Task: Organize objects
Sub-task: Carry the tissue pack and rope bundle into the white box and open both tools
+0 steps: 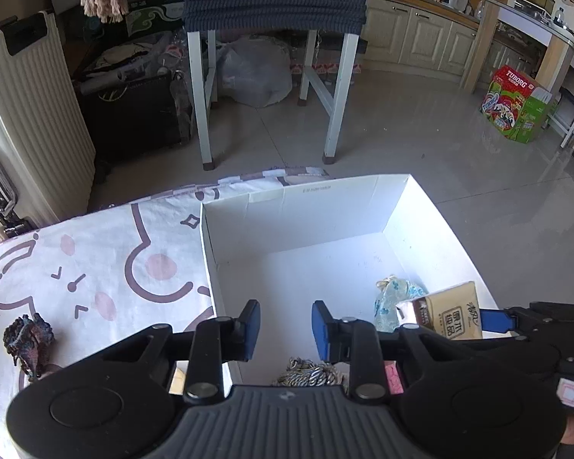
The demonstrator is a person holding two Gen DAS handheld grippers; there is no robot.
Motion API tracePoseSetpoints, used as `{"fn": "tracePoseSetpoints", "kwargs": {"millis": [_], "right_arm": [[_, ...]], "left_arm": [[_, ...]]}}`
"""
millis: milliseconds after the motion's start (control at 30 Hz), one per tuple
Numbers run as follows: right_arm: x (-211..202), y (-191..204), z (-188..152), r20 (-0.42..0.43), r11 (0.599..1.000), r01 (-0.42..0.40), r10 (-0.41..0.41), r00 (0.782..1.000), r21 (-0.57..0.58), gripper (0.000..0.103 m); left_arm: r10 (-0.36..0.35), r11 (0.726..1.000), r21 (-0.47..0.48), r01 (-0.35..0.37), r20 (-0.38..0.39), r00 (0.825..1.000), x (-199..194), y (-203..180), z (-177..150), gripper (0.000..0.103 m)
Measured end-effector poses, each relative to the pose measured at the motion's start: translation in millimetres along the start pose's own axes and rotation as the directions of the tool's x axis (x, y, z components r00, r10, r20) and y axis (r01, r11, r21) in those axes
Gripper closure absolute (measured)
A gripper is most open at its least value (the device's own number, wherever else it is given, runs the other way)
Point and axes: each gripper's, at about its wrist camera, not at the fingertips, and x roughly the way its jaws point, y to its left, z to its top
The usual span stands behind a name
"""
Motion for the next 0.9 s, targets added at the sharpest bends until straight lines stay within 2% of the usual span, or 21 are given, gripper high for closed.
{"fn": "tracePoseSetpoints", "kwargs": {"millis": [267,467,533,567,700,833,900], "right_arm": [[28.0,2.7,4.9,-0.037,1.000,0.026,-0.025,0.999,0.009,0.029],[32.2,-2.3,9.5,0.002,0.996,0.015,-0.015,1.000,0.092,0.028],[32.3,-5.9,11.4,0.015,0.991,0.015,-0.017,1.000,0.133,0.027],[32.2,-7.6,12.2,0.017,0.988,0.018,-0.021,1.000,0.154,0.022],[31.5,-14.1,13.2,0.012,0.982,0.000,-0.003,1.000,0.190,0.022],[31.2,-19.2,11.8,0.000,0.983,0.001,-0.001,1.000,0.183,0.029],[31.1,-23.1,11.0,-0.004,0.982,0.005,-0.005,1.000,0.187,0.037]], "left_arm": [[0.000,1.000,0.008,0.001,-0.024,1.000,12.8,7.5,-7.2,0.072],[-0.019,0.999,0.035,0.020,-0.022,1.000,6.8,9.6,-11.9,0.071],[-0.034,0.998,0.044,0.035,-0.031,0.999,5.1,9.3,-14.1,0.065],[-0.044,0.998,0.050,0.046,-0.036,0.998,4.1,8.4,-15.7,0.063],[-0.074,0.990,0.118,0.082,-0.067,0.995,3.0,-3.4,-22.2,0.062],[-0.090,0.975,0.194,0.111,-0.117,0.989,9.9,-22.3,-28.7,0.063],[-0.088,0.967,0.223,0.121,-0.151,0.985,16.8,-32.5,-32.6,0.063]]}}
